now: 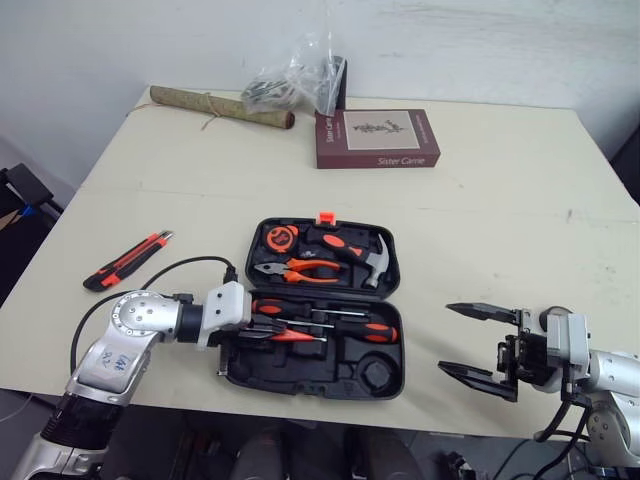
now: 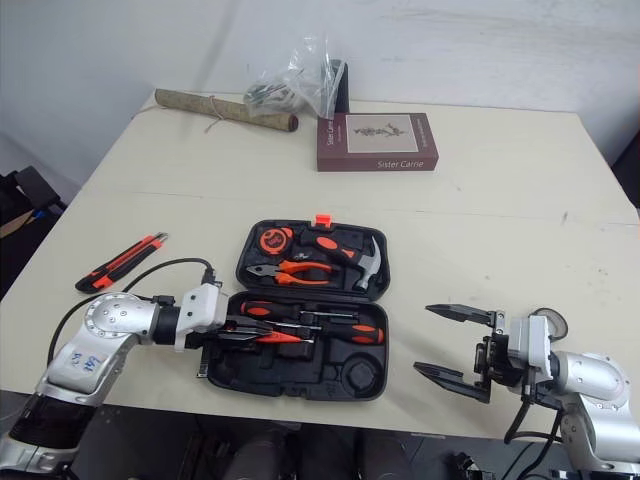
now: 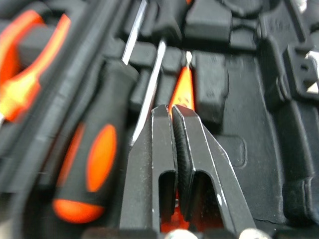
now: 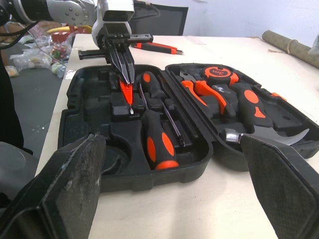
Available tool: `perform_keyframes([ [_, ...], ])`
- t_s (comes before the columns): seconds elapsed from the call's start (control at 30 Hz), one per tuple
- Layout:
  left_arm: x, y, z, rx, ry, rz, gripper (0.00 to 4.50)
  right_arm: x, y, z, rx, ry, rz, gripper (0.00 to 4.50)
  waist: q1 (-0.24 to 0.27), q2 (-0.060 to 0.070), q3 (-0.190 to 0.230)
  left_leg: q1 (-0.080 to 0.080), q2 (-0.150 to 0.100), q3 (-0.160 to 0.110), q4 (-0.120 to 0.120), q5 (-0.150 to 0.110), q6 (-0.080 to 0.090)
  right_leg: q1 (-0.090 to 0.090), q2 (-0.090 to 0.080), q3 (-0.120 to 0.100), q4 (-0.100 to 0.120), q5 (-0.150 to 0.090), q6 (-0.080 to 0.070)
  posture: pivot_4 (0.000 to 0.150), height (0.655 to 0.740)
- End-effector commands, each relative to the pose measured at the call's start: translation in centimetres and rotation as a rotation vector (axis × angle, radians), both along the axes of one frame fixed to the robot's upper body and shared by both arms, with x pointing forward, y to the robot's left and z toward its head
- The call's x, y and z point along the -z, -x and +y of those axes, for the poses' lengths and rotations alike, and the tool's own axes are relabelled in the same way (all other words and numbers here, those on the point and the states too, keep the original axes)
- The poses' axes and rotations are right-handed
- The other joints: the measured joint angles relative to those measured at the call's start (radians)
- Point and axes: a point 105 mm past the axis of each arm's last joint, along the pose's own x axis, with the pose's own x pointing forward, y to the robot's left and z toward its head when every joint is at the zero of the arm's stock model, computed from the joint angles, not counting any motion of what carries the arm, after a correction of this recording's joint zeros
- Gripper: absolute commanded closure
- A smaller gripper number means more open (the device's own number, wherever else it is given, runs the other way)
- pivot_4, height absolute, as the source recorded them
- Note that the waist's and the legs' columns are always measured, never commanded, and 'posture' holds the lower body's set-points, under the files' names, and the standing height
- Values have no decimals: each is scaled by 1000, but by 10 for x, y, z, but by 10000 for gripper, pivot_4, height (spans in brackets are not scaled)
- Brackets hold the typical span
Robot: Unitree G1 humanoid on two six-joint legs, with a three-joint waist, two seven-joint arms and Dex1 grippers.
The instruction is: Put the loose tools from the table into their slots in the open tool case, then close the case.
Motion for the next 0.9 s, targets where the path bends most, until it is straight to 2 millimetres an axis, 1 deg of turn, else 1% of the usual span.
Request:
perform_keyframes([
  [0.03,24,1,7,-19,-121,40,44328,-5,0,0,-7,-3,-23,0,0,1,-1,0,0,0,0,0,0,0,0,0,0,0,0,1500,7400],
  [0.1,31,-2,10,-60,-140,77,44328,-5,0,1,-5,-3,-23,0,0,1,-1,1,0,0,0,0,0,1,0,0,0,0,0,1500,7400],
  [0.2,37,0,9,-60,-158,97,44328,-6,0,2,-5,-2,-25,0,1,4,-3,2,0,0,0,0,0,2,0,0,0,0,0,1500,7400],
  [0.3,36,0,7,-61,-144,75,44328,-9,0,3,-2,0,-32,0,0,8,-8,2,0,0,0,0,0,3,0,0,0,0,0,1500,7400],
  [0.37,17,-2,2,-65,-26,-2,44328,-14,-1,2,10,3,-44,0,0,10,-9,3,0,0,0,0,1,3,0,0,0,0,0,1500,7400],
  [0.43,-16,-5,1,-104,165,-71,44328,-20,-2,-1,36,7,-58,0,-4,10,-8,2,0,0,-1,0,0,2,0,0,0,0,0,1500,7400],
  [0.47,-32,-7,8,-148,250,-88,44328,-24,-3,-6,59,11,-65,0,-4,9,-8,2,0,0,-1,0,0,1,0,0,0,0,0,1500,7400],
  [0.5,-44,-6,18,-189,299,-111,44328,-27,-4,-12,87,17,-71,0,-3,7,-6,1,1,0,-1,0,0,0,0,0,0,0,0,1500,7400],
  [0.53,-50,-5,28,-228,319,-121,44328,-29,-4,-17,111,22,-75,0,-3,5,-6,0,1,0,-1,0,0,-1,0,0,0,0,0,1500,7400],
  [0.57,-53,-3,45,-291,324,-113,44328,-31,-3,-26,148,36,-77,0,-3,5,-5,-1,1,0,-1,0,0,-1,0,0,0,0,0,1500,7400],
  [0.6,-54,0,61,-355,320,-108,41962,-32,-2,-36,186,54,-78,0,-3,5,-5,0,1,-1,-1,0,-1,-1,0,-1,0,0,0,1500,7400],
  [0.67,-57,6,99,-513,306,-130,36172,-31,1,-63,297,93,-74,0,-4,5,-6,0,1,-1,-3,0,0,0,0,0,-2,0,0,1500,7400],
  [0.7,-60,7,118,-597,313,-151,31847,-29,2,-77,358,110,-72,0,-3,5,-5,1,0,-1,-4,0,0,1,0,-1,-3,0,0,1500,7400],
  [0.73,-63,9,142,-701,322,-178,27538,-27,4,-95,441,119,-69,0,-3,5,-5,1,0,-1,-4,0,0,1,0,-1,-3,0,0,1500,7400],
  [0.77,-65,12,165,-800,329,-207,21977,-25,6,-112,517,125,-62,0,-2,4,-5,1,0,-1,-4,-1,2,1,-1,0,-4,0,0,1500,7400],
  [0.8,-66,18,192,-912,331,-232,18367,-20,11,-130,593,137,-47,0,-1,3,-5,1,0,0,-4,-2,3,2,-1,0,-4,0,0,1500,7400],
  [0.83,-65,26,224,-1042,312,-272,12938,-13,19,-149,674,158,-18,0,0,3,-5,1,-1,0,-4,-4,6,2,-1,-1,-4,0,0,1500,7400],
  [0.87,-64,34,244,-1121,297,-297,8938,-8,26,-161,721,174,2,0,0,3,-5,1,-1,0,-4,-4,7,2,-1,-1,-5,0,0,1500,7400],
  [0.9,-61,47,270,-1224,274,-316,5251,-2,36,-177,791,190,32,0,0,3,-5,1,-1,0,-4,-4,7,2,-1,-1,-5,0,0,1500,7400],
])
